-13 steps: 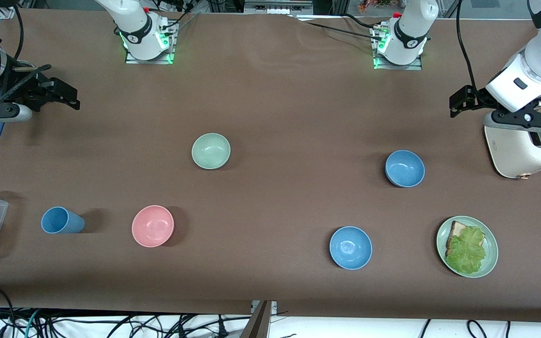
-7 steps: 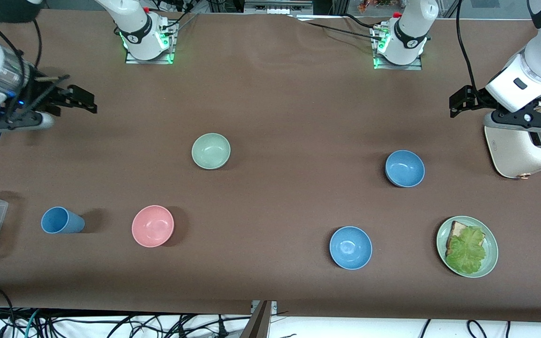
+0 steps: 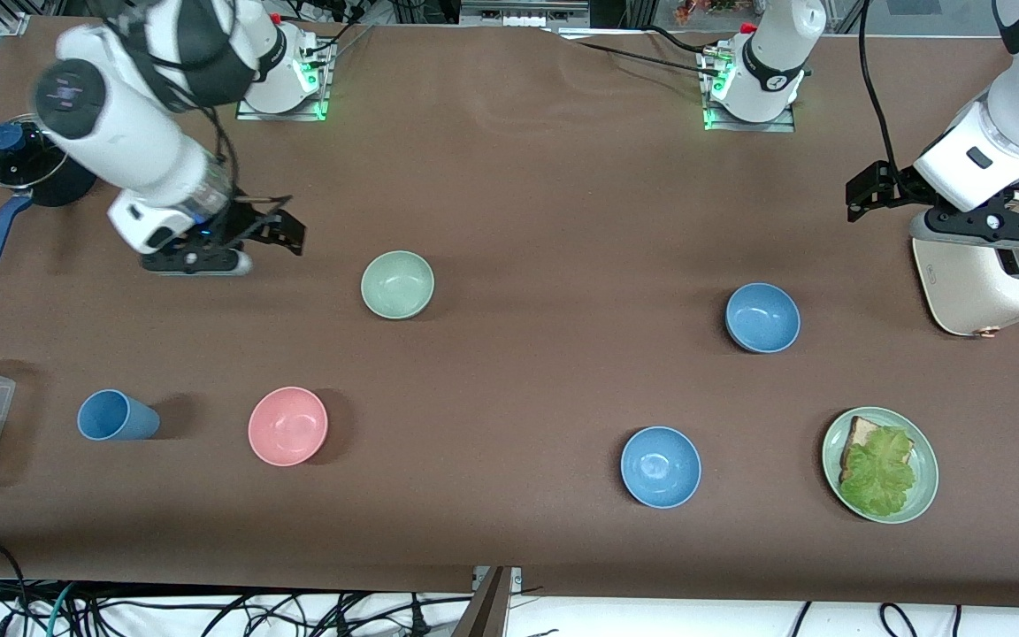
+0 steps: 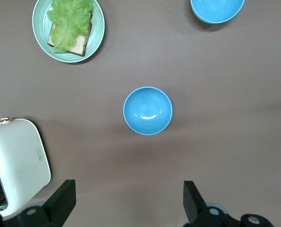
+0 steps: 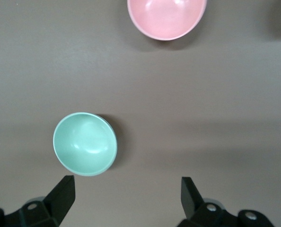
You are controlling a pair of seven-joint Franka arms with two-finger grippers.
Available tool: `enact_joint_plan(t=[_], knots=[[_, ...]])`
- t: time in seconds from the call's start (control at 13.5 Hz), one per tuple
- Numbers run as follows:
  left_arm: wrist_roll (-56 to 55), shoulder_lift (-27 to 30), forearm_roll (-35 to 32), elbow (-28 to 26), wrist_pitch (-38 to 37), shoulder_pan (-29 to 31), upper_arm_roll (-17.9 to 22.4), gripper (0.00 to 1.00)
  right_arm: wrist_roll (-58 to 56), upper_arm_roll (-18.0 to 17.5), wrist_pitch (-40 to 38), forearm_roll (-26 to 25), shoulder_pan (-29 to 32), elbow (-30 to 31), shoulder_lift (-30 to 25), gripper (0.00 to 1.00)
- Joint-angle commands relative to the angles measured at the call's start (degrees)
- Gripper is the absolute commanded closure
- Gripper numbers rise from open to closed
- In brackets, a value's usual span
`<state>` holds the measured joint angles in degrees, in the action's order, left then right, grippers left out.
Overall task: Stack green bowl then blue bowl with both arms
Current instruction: 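Move the right gripper over the pale green bowl, then lower the right gripper and grasp the green bowl's rim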
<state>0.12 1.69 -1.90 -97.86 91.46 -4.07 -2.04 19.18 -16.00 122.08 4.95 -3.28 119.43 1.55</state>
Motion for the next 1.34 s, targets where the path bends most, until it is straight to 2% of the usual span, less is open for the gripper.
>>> enact_joint_plan(t=[0.0, 0.37, 0.74, 0.89, 1.11, 1.19, 1.26], knots=[[-0.9, -1.0, -1.2, 2.1, -1.2, -0.4, -0.6, 0.0, 3.5, -0.8, 6.6, 0.2, -2.0, 2.4, 3.9, 0.01], [-0.9, -1.0, -1.2, 2.2, -1.1, -0.3, -0.6, 0.0, 4.6, -0.8, 16.7, -2.7, -4.0, 3.0, 11.4, 0.01], [-1.0, -1.4, -1.2, 3.3, -1.1, -0.3, -0.8, 0.0, 4.6, -0.7, 23.3, -3.2, -4.0, 5.9, 15.5, 0.03], [-0.9, -1.5, -1.2, 3.4, -1.1, -0.4, -0.9, 0.0, 4.6, -0.7, 25.5, -3.2, -4.0, 7.6, 16.2, 0.12], [-0.9, -1.6, -1.2, 3.5, -1.2, -0.4, -0.7, 0.0, 4.6, -0.7, 25.7, -3.2, -4.0, 7.7, 17.1, 0.32], [-0.9, -2.0, -1.2, 3.5, -1.1, -0.4, -0.7, 0.0, 4.7, -0.6, 25.7, -3.2, -4.0, 7.8, 17.4, 0.36], [-0.9, -2.0, -1.1, 3.5, -1.2, -0.2, -0.7, 0.0, 4.7, -0.6, 25.8, -3.2, -4.0, 7.8, 17.7, 0.37]])
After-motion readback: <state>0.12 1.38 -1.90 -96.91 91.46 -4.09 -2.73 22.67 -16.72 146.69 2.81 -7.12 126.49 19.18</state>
